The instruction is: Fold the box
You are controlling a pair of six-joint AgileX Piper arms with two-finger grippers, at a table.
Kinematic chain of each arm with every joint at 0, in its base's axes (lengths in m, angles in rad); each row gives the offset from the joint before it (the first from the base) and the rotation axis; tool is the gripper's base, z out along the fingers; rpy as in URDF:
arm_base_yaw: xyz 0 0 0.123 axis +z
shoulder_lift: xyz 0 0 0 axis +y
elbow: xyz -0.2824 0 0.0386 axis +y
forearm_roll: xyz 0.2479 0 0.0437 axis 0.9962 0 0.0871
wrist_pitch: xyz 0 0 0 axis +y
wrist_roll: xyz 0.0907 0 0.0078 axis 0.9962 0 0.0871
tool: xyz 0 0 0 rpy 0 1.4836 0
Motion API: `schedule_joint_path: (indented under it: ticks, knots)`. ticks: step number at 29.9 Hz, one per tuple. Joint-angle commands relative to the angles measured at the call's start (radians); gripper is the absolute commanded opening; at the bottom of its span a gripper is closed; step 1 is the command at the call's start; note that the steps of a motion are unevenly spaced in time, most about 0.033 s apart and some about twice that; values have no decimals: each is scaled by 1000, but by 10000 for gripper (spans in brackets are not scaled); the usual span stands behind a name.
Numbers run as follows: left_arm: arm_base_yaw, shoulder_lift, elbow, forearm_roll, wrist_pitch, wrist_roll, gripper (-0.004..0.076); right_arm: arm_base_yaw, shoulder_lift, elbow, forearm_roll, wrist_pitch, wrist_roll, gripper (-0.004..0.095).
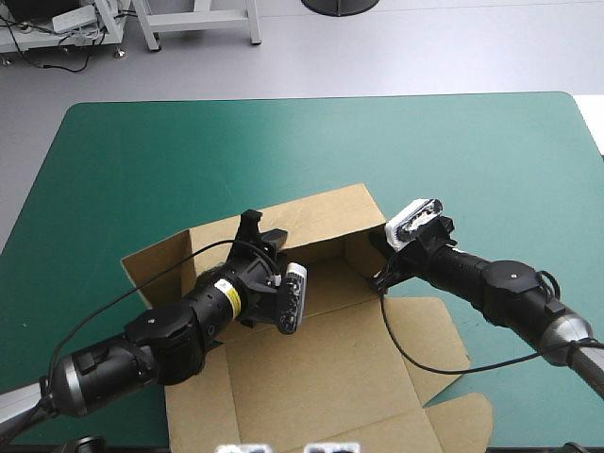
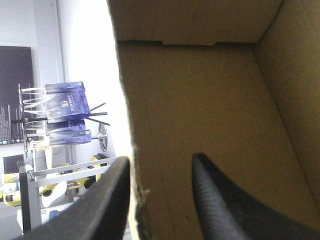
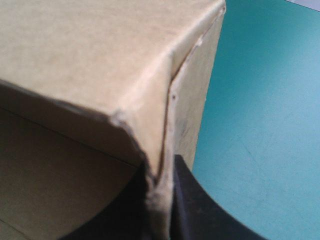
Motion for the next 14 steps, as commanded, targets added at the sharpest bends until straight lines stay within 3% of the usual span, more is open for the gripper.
schedule_joint_path:
  ticks: [1, 7, 14]
  knots:
    - [-89, -28, -28, 26, 96, -86, 375, 9, -20, -26, 8, 86, 4, -20]
    - [-263, -35, -28, 68, 290, -153, 379, 9, -20, -26, 8, 80, 12, -20]
    - [-512, -79, -30, 250, 451, -384, 379, 9, -20, -26, 8, 57, 19, -20]
